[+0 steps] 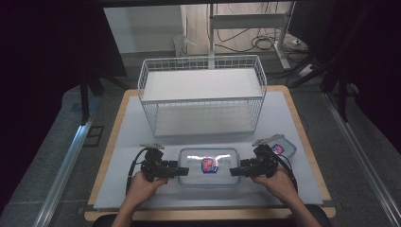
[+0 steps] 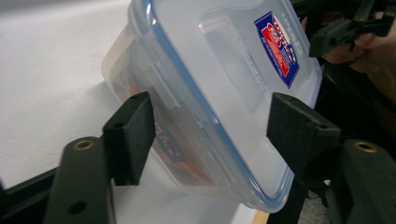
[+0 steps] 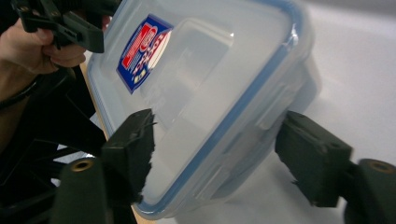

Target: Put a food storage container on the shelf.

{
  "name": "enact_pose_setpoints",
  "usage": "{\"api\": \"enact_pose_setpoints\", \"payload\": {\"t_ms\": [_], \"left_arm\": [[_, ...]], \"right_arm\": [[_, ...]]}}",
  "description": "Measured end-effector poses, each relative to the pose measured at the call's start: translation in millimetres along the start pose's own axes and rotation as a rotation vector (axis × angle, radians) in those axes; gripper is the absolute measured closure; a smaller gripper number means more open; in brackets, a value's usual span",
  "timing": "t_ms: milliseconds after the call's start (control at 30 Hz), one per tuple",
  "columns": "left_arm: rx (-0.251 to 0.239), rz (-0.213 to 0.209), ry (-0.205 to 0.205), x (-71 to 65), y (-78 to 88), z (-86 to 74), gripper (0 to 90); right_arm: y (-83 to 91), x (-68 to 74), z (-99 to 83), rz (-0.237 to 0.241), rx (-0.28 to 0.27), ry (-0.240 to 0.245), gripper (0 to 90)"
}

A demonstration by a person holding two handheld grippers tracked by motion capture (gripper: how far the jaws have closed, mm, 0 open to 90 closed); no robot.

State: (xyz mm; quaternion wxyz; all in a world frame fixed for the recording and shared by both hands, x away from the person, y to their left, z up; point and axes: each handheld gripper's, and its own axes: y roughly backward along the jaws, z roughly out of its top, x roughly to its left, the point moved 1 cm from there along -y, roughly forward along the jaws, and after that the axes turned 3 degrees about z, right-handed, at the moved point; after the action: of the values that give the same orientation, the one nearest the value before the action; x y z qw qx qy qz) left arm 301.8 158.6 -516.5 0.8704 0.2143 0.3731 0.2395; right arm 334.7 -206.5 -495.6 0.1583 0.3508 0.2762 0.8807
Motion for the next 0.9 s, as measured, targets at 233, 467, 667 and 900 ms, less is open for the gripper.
{"api": "enact_pose_setpoints", "payload": {"t_ms": [233,467,667,900], "left_arm": [[-0.023,-0.015,0.0,-2.0,6.1,-5.7,43.0],[-0.026,0.001,-0.013,-6.3,7.2,-7.7,43.6],[-0.042,0.002,-0.013,-9.2,10.1,-10.9,46.5],[-0.048,0.023,-0.027,-16.2,13.7,-14.5,49.5]], "right_arm": [[6.5,4.3,-5.5,-0.001,-0.048,-0.002,40.5],[6.9,2.8,-10.0,0.028,-0.053,-0.033,40.8],[10.1,5.0,-10.8,0.027,-0.062,-0.056,46.3],[13.4,8.6,-17.0,0.04,-0.092,-0.08,50.4]]}}
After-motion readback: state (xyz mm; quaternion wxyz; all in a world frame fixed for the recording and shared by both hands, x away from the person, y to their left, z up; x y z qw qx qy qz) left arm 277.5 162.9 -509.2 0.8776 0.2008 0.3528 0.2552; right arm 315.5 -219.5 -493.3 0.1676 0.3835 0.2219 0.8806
